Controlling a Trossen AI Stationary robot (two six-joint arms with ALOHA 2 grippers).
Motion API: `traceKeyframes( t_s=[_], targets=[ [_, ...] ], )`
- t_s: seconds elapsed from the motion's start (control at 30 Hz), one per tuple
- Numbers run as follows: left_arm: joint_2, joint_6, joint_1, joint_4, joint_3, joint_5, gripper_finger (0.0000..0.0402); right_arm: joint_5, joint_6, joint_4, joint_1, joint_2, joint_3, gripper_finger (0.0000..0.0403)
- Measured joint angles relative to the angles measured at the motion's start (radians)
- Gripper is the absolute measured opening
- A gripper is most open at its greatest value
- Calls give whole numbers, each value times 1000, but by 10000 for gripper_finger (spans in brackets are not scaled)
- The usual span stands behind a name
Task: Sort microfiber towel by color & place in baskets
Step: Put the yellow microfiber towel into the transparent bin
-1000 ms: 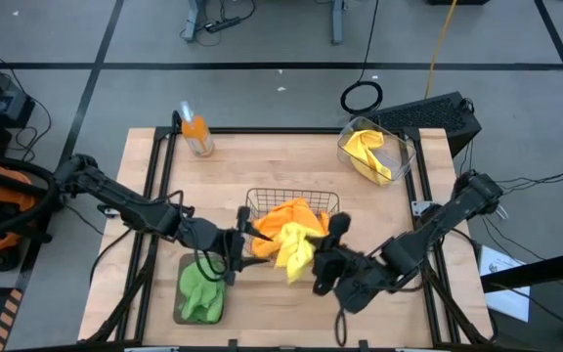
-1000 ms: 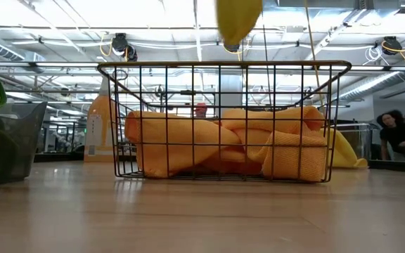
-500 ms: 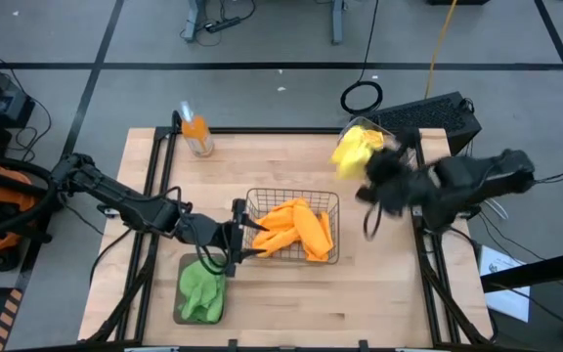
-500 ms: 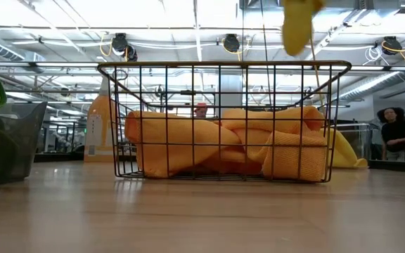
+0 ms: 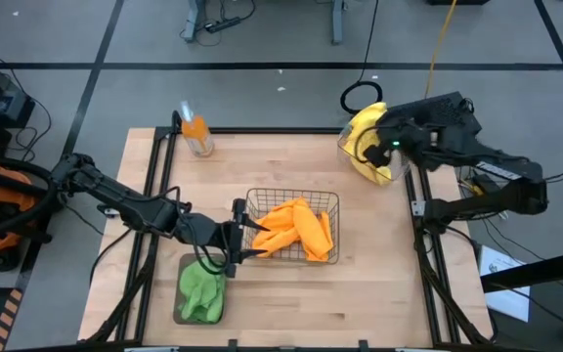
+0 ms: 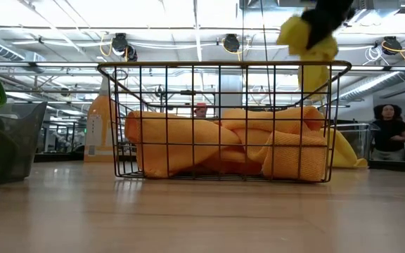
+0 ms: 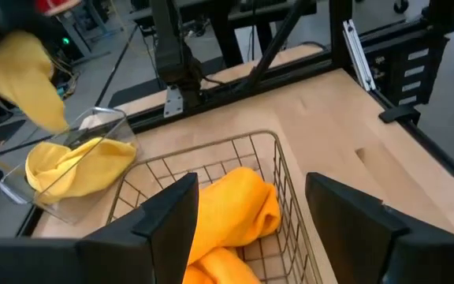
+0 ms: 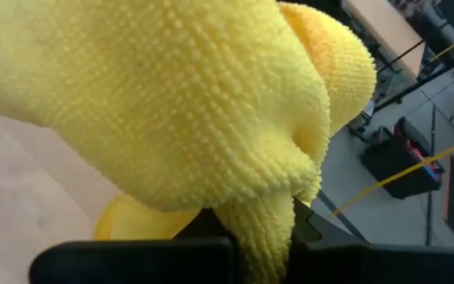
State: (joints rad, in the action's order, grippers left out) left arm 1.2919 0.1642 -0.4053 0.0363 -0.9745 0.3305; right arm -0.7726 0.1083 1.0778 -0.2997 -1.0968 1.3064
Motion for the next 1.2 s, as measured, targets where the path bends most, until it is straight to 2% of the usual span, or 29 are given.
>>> traceKeyframes(
  t_s=[0.23,0.5,0.77,0.93,1.03,1.2],
  targets=[
    [4,-17,0,-25,0,6,242,58,-162,-319,-151,-15,-307,22],
    [4,-21,0,-32,0,19,242,77,-151,-399,-276,-39,-469,22],
    [4,-24,0,-32,0,19,242,147,-78,-411,-313,-97,-519,22],
    [4,-25,0,-32,0,19,242,151,-76,-408,-319,-145,-521,22],
    [4,-26,0,-31,0,19,242,145,-58,-356,-319,-137,-492,22],
    [4,-25,0,-29,0,19,242,76,30,-179,-313,-99,-380,22]
  ],
)
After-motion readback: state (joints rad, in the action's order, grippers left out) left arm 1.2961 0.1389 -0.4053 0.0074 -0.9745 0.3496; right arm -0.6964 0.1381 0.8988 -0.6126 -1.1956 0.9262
